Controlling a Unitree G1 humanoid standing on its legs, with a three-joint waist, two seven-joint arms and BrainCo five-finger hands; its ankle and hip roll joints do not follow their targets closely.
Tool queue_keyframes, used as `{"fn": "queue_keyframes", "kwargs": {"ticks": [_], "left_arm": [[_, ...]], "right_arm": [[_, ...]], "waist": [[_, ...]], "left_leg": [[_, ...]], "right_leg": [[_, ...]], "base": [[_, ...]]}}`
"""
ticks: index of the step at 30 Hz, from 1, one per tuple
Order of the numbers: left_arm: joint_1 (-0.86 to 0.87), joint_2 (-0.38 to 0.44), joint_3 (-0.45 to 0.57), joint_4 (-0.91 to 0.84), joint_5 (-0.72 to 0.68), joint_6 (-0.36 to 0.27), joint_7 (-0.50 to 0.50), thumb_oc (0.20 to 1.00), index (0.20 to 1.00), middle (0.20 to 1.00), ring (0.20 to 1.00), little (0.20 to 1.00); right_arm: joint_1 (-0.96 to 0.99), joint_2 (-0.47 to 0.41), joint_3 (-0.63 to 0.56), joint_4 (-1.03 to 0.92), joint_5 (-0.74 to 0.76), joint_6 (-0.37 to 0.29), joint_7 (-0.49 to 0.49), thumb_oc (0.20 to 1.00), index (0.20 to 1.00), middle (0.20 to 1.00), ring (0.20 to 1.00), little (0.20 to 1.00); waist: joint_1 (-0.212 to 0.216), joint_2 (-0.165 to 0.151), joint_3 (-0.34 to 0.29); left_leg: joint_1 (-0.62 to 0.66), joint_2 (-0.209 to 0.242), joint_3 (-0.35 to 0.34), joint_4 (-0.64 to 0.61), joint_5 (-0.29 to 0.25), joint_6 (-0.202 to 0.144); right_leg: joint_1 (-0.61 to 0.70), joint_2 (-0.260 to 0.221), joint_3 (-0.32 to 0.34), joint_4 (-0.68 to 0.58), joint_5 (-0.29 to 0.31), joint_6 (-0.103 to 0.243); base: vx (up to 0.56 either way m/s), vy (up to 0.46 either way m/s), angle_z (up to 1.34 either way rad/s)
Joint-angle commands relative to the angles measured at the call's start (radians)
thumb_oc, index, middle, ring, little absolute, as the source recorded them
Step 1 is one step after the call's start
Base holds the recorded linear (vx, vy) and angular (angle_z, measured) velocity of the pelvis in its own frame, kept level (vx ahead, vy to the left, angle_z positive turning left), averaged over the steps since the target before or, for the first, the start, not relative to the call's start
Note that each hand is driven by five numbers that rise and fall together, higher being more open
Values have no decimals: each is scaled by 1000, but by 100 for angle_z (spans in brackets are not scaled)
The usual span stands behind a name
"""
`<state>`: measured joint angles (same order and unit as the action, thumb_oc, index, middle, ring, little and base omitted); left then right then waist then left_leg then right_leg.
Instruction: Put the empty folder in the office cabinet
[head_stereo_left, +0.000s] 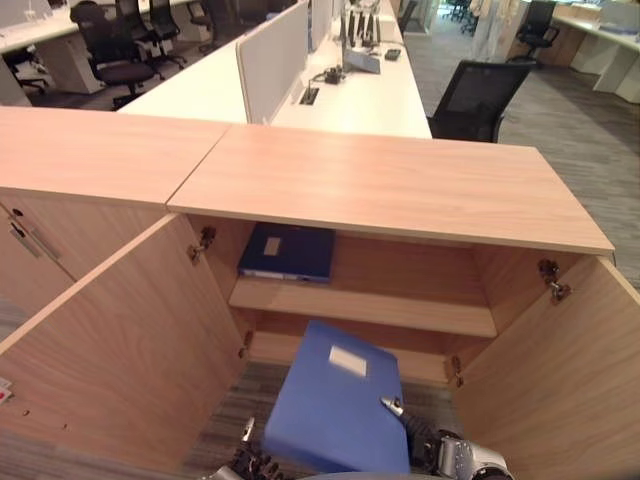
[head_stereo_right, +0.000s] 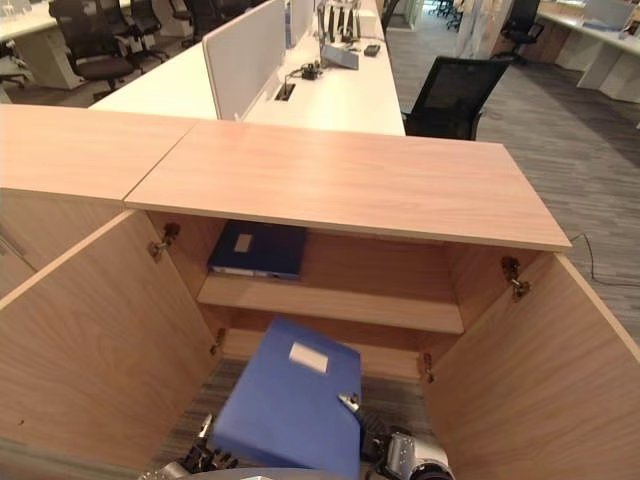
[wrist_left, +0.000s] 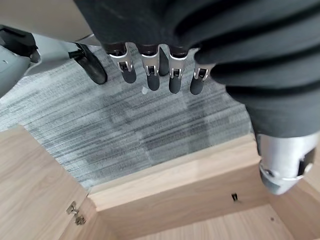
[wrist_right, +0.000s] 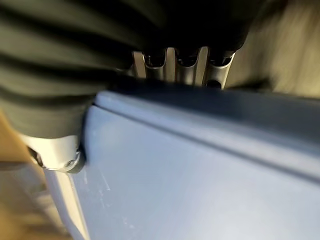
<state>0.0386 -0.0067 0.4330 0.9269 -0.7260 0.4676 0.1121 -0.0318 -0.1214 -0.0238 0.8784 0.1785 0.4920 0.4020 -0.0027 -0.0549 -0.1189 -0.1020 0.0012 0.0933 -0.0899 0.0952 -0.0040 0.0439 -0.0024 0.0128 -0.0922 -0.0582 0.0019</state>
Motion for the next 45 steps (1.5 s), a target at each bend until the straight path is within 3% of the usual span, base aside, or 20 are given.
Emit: {"fn": "queue_keyframes", "kwargs": {"ticks": [1,6,7,10,14,16,20,23,30,35,38,40,41,42,45], "left_arm": [[-20,-46,14,49,-42,7,46,1000,1000,1000,1000,1000],[-22,-44,18,35,-47,8,51,1000,1000,1000,1000,1000],[-27,-44,8,31,-38,10,50,1000,1000,1000,1000,1000],[-21,-57,-7,43,-27,9,59,1000,1000,1000,1000,1000],[-10,-71,-14,54,-29,9,67,1000,1000,1000,1000,1000],[-8,-78,-19,56,-36,6,78,1000,1000,1000,1000,1000],[20,-105,-25,9,-74,-1,123,1000,1000,1000,1000,1000],[38,-117,-42,-2,-90,-3,146,1000,1000,1000,1000,1000],[32,-136,-84,-18,-108,-13,188,1000,1000,1000,1000,1000],[48,-139,-135,-45,-119,0,208,1000,1000,1000,1000,1000],[20,-113,-136,2,-108,-6,197,1000,1000,1000,1000,1000],[-15,-105,-140,15,-102,-3,193,1000,1000,1000,1000,1000],[-25,-102,-142,16,-100,-2,194,1000,1000,1000,1000,1000],[-35,-105,-152,19,-92,2,193,1000,1000,1000,1000,1000],[-65,-99,-159,31,-91,-3,197,1000,1000,1000,1000,1000]], "right_arm": [[-66,44,-56,1,-54,-5,84,200,200,200,200,200],[-71,58,-66,-3,-35,-19,73,200,200,200,200,200],[-85,74,-84,-25,13,-37,19,200,200,200,200,200],[-131,96,-113,-71,109,-105,-76,200,200,200,200,200],[-161,123,-124,-173,206,-152,-124,200,200,200,200,200],[-180,155,-141,-290,287,-198,-174,200,200,200,200,200],[-198,196,-171,-396,377,-260,-273,200,200,200,200,200],[-219,208,-204,-388,422,-284,-301,200,200,200,200,200],[-309,238,-319,-393,542,-402,-417,200,200,200,200,200],[-423,270,-431,-332,655,-460,-386,200,200,200,200,200],[-509,280,-461,-322,700,-493,-391,200,200,200,200,200],[-589,286,-478,-332,725,-528,-410,200,200,200,200,200],[-618,294,-482,-336,736,-540,-411,200,200,200,200,200],[-692,310,-499,-344,758,-560,-411,200,200,200,200,200],[-759,304,-499,-340,755,-575,-414,200,200,200,200,200]], "waist": [[25,18,-12],[36,6,-3],[41,-14,18],[43,-14,32],[42,-4,41],[46,11,54],[58,40,47],[64,46,45],[76,38,48],[94,32,46],[106,38,66],[117,47,92],[125,49,102],[136,44,120],[136,42,152]], "left_leg": [[95,54,-43,3,-124,-75],[132,70,-35,10,-123,-91],[82,66,-29,143,-171,-96],[29,50,-41,213,-187,-85],[-21,16,-73,163,-130,-76],[-104,-30,-101,96,-49,-72],[-99,-36,-133,5,-5,-63],[-89,-33,-131,3,-6,-52],[-81,-34,-106,3,-39,-8],[-73,-58,-84,5,-71,33],[-65,-53,-49,13,-86,39],[-89,-38,-21,35,-90,36],[-93,-33,-3,38,-95,33],[-104,-28,26,41,-104,27],[-113,-23,40,53,-106,28]], "right_leg": [[-81,52,4,5,57,-90],[-57,61,7,5,51,-106],[-44,42,-1,5,56,-109],[-43,37,-12,5,59,-103],[-49,37,-24,5,53,-100],[-49,40,-23,5,43,-99],[-53,61,-4,5,25,-97],[-59,66,6,5,22,-93],[-79,42,39,5,-15,-49],[-49,-15,41,5,-67,22],[-87,-44,4,106,-92,77],[-169,-57,-61,211,-105,100],[-200,-77,-111,230,-94,103],[-242,-109,-203,200,-42,98],[-291,-117,-229,151,35,92]], "base": [[4,-134,1],[31,-122,0],[-10,-117,8],[-1,-73,17],[23,24,7],[98,84,-1],[126,100,-6],[124,134,-10],[111,172,-12],[173,218,-18],[69,169,-25],[-59,93,-37],[-87,24,-45],[-76,5,-34],[-73,-23,-46]]}}
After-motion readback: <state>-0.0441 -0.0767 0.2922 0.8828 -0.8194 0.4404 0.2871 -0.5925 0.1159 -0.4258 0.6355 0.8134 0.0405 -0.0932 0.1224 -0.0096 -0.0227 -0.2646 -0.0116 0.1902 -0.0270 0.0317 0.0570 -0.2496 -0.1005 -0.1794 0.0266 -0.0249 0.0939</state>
